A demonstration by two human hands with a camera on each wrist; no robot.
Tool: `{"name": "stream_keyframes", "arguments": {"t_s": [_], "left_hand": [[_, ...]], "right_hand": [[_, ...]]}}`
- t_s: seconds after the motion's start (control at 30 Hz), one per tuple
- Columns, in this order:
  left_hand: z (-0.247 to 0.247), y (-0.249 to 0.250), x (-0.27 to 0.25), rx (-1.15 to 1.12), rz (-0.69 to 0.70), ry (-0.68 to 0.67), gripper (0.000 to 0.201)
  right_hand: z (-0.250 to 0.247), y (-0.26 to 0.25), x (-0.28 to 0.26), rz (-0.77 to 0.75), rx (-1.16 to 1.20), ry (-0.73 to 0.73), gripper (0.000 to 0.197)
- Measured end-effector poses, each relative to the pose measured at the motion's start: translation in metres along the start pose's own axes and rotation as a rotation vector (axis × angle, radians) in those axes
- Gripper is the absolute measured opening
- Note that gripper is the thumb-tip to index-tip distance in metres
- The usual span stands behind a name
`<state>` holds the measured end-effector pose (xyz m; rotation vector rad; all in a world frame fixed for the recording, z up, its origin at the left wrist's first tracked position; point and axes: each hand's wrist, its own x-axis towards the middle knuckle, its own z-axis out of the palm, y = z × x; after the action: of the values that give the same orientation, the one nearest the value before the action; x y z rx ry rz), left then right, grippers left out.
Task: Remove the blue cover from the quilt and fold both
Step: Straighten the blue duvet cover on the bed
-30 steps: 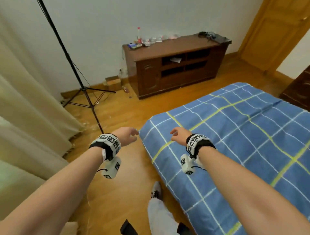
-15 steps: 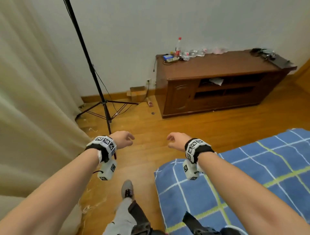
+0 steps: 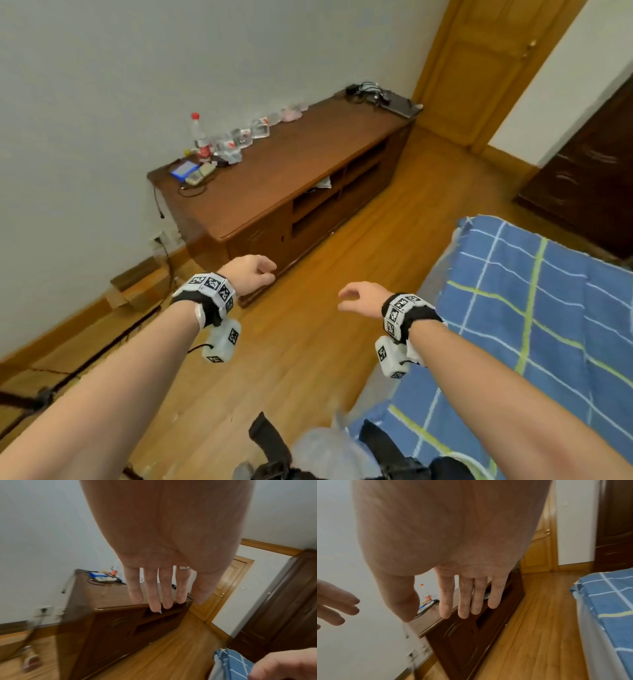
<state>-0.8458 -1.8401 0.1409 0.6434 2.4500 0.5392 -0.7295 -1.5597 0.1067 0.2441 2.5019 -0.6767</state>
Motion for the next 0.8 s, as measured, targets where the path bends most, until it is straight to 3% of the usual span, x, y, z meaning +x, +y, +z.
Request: {"name": "stream_keyframes", "arguments": {"t_s": [0.27,0.5,0.6,0.8], "left_hand": [[-0.074,0.02,0.214,0.144,0.133,-0.237,0.04],[-0.174,0.052,0.413,0.313,0.084,-0.228,0.038],[-0.2,0.074,0.49,0.292,0.101,-0.197,0.035],[-0.221,0.145,0.672,0.212,0.204,-0.292,0.034]], "right_hand": [[-0.092,0.035,0.152,0.14,0.188,0.098,0.046],[-0.228,0.074,0.323,0.081,0.266,0.145,0.041],[-0.287,0.104,0.369,0.123,0.29,0.196,0.036],[-0.383,0.207,0.449,0.266,0.28,0.178,0.031]]}}
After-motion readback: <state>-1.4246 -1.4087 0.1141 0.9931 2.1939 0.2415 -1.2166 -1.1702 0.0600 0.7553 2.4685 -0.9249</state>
